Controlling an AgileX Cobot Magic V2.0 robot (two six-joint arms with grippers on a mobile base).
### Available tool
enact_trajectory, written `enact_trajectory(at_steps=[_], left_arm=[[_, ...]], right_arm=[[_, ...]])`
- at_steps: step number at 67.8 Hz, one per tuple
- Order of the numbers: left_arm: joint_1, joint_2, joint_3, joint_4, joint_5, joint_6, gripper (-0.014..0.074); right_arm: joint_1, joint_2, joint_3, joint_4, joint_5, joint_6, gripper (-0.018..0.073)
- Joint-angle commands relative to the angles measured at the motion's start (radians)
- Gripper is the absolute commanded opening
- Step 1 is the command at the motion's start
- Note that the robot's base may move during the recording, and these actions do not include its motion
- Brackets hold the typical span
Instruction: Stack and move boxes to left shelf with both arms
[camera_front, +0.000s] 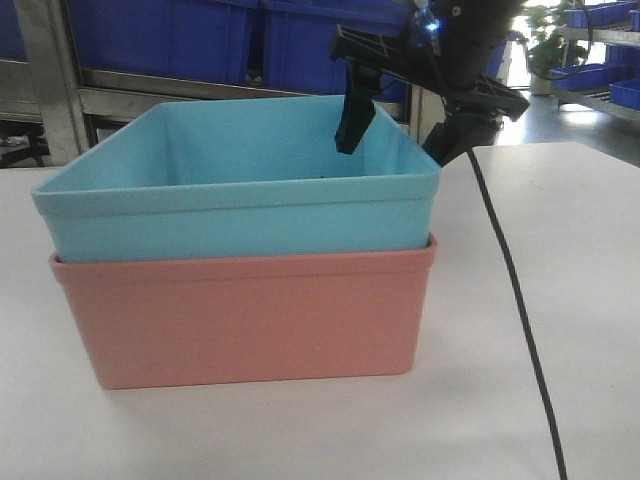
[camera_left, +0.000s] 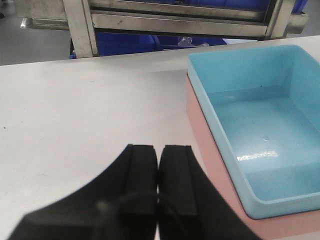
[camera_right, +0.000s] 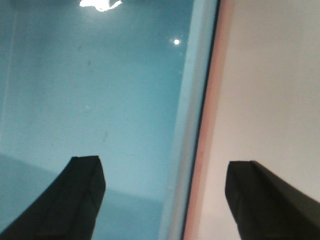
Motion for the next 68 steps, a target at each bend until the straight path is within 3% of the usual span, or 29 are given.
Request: enact_trajectory(at_steps=[1,10,25,31,52,68], left_arm=[[-0.008,0.001,-0.030,0.011,-0.068,-0.004,-0.0006],[-0.008,0.013,-0.040,0.011,-0.070,-0.004,0.0048],[-0.008,0.124,-0.137,-0.056,-0.025,-0.004,0.0360],[-0.008,0.201,-0.200,-0.095,0.008,-0.004,0.0433],[-0.008,0.577,-0.485,-0.173,0.250,-0.004,0.0452],[-0.008,0.849,-0.692,-0.222,0.312,-0.004,0.0452]], right_arm=[[-0.003,-0.088,-0.036,0.009,-0.031,-0.010,0.0613],[-0.003,-0.138,-0.045,-0.038,-0.022,-0.011,0.0613],[-0.003,-0.238,-0.046,-0.068,0.002,-0.032,0.0613],[-0.003,-0.267,-0.046,-0.068,-0.009,-0.048,0.0613],[-0.003,-0.277,-0.046,-0.117,0.078,-0.048,0.0613],[-0.003,-0.265,-0.046,-0.173,0.043,0.031,0.0613]])
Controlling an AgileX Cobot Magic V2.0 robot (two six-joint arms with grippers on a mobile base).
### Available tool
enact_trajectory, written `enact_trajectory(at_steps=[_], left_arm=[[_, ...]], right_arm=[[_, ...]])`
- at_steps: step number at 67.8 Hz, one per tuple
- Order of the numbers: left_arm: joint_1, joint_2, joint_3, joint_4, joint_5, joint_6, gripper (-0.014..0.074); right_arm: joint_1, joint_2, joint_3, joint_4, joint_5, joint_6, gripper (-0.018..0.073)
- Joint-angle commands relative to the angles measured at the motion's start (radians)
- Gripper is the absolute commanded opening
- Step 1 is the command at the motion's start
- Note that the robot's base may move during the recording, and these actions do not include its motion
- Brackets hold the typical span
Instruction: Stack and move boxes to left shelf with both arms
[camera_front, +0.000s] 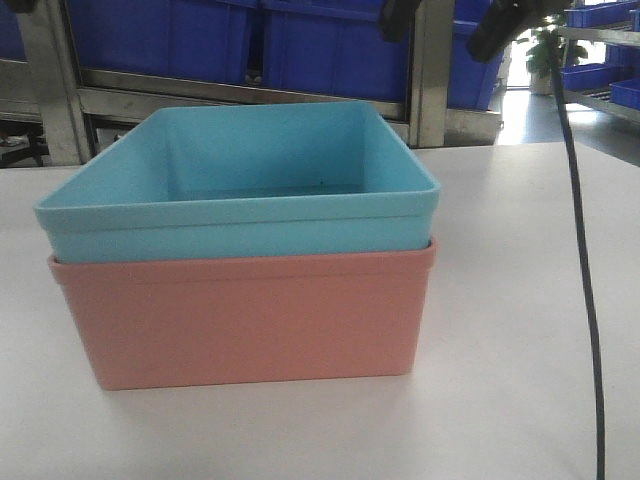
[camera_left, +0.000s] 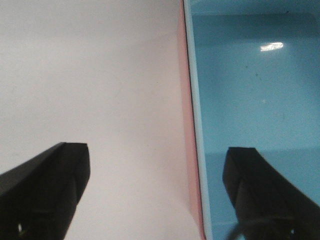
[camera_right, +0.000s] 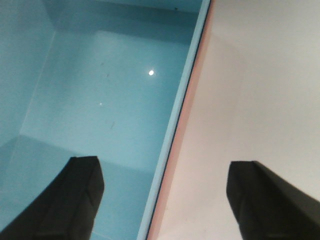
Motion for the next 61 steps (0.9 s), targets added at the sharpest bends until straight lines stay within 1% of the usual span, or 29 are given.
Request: enact_trajectory(at_steps=[1,8,19,35,45,61], left_arm=[[-0.008,0.063,-0.099,-0.023,-0.020,-0.004,0.0452],[-0.008,0.150,-0.163,-0.036,0.008,-0.004,0.0452],[-0.008,0.254,-0.214,-0.058,0.008,-0.004,0.0452],[-0.008,0.363,-0.216,-0.083,0.002,-0.004,0.0452],[-0.008,0.412,-0.216,-0.109,-0.037,-0.004,0.0451],[-0.030,0.484,-0.216,-0.122,-0.051,-0.003,0.0451]], right_arm=[[-0.003,-0.036,-0.035,-0.009,-0.065,0.023,0.0613],[-0.003,-0.005,-0.035,-0.006,-0.064,0.025,0.0613],[0.010,0.050,-0.035,0.000,-0.062,0.025,0.0613],[0.037,0.135,-0.035,0.000,-0.064,0.025,0.0613],[0.040,0.180,-0.035,0.001,-0.065,0.025,0.0613],[0.040,0.243,-0.035,0.001,-0.059,0.025,0.0613]])
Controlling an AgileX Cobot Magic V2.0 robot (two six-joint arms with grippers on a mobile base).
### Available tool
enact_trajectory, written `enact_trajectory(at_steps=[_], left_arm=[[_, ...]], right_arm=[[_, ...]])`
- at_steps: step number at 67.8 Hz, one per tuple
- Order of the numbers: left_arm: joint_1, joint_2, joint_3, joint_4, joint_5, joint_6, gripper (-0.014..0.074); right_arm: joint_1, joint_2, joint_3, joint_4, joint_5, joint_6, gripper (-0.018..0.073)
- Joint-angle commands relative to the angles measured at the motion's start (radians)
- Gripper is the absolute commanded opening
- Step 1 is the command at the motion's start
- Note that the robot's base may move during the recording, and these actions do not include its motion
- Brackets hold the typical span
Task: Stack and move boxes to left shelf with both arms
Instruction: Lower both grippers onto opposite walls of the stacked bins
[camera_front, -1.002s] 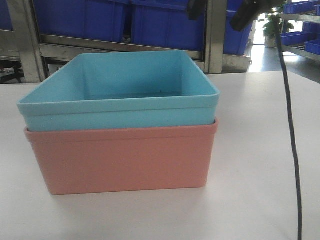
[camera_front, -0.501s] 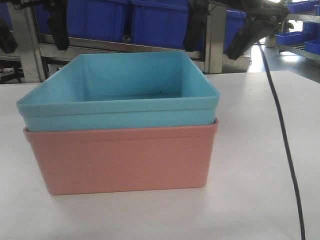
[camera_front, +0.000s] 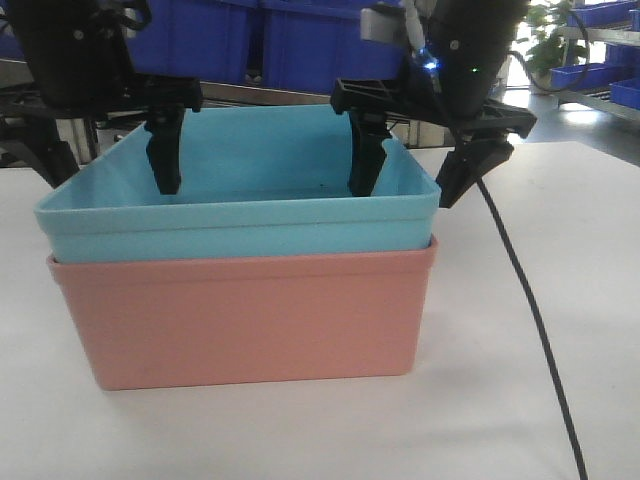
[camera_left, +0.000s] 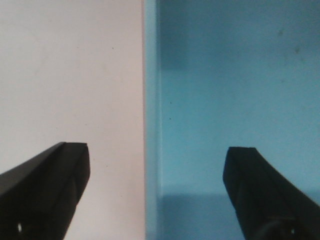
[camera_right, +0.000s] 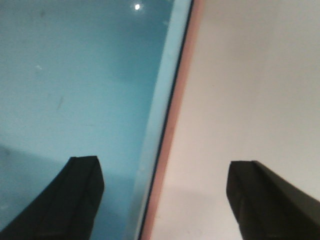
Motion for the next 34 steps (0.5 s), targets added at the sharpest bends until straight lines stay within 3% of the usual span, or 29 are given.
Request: enact_trajectory(at_steps=[1,34], left_arm=[[-0.013,-0.026,-0.032,-0.007,-0.033,-0.005,0.0451],[-0.014,0.073,-0.032,-0.009,-0.042,-0.005,0.0449]], right_arm=[[0.000,-0.034,-0.035,0.008,-0.035,-0.002,0.0613],[0.000,0.027,-0.034,0.013,-0.054,-0.002,0.0613]])
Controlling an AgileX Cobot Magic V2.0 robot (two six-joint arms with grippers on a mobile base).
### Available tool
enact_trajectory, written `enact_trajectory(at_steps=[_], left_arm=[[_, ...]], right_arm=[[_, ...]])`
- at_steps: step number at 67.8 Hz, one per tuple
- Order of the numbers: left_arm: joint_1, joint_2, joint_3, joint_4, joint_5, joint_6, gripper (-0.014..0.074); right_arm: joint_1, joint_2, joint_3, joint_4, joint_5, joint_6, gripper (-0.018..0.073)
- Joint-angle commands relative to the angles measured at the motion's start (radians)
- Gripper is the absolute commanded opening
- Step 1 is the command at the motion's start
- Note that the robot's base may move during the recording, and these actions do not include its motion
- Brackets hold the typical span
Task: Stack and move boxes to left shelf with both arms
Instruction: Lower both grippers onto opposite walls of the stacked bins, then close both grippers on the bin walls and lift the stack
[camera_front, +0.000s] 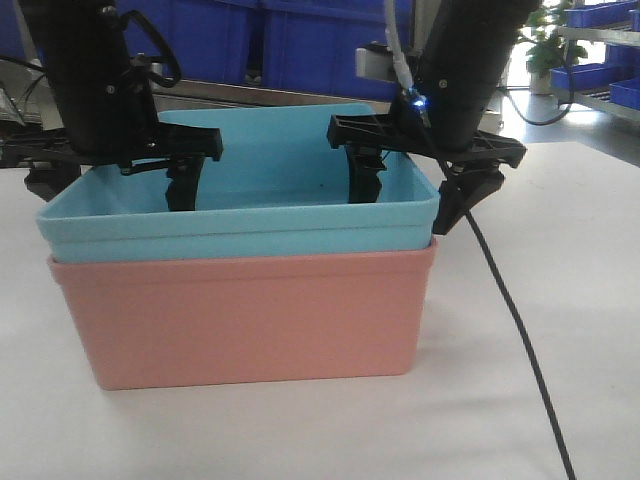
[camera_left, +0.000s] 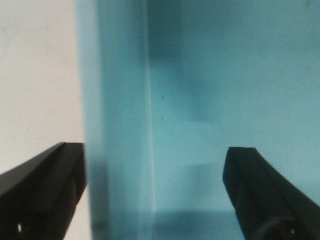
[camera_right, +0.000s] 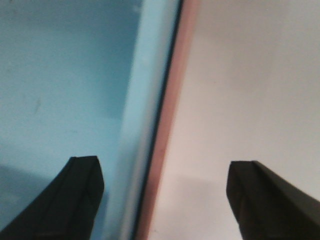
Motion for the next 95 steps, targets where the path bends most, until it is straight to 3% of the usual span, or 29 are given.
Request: enact_trajectory(at_steps=[1,17,22,29,41,49,56,95], left_arm=[[-0.006,-0.019,-0.019,-0.001,-0.032,-0.005,0.0449],[-0.006,-0.004,-0.019,-0.001,-0.039,-0.005,0.0431],[-0.006,0.002,-0.019,-0.002,-0.039,-0.005,0.0401],[-0.006,0.011,-0.019,-0.008,-0.039,-0.005,0.0346],[-0.006,0.015,-0.019,-0.017,-0.039,-0.005,0.0210],[-0.006,0.015,-0.019,-0.019,-0.039,-0.005,0.0088],[-0.006,0.015,-0.019,-0.019,-0.039,-0.005,-0.0016],[-0.007,-0.048,-0.019,-0.019,-0.037,-0.005,-0.0003]], right_arm=[[0.000,-0.035,-0.027,0.006,-0.039,-0.004,0.0613],[0.001,0.008,-0.027,0.023,-0.029,-0.004,0.0611],[0.003,0.017,-0.027,0.023,-0.027,-0.004,0.0573],[0.005,0.017,-0.027,0.023,-0.028,-0.004,0.0454],[0.005,0.016,-0.027,0.023,-0.026,-0.004,0.0163],[0.005,0.016,-0.027,0.025,-0.026,-0.004,0.0046],[0.005,0.016,-0.027,0.028,-0.026,-0.004,0.0052],[0.005,-0.066,-0.027,0.028,-0.041,-0.004,0.0050]])
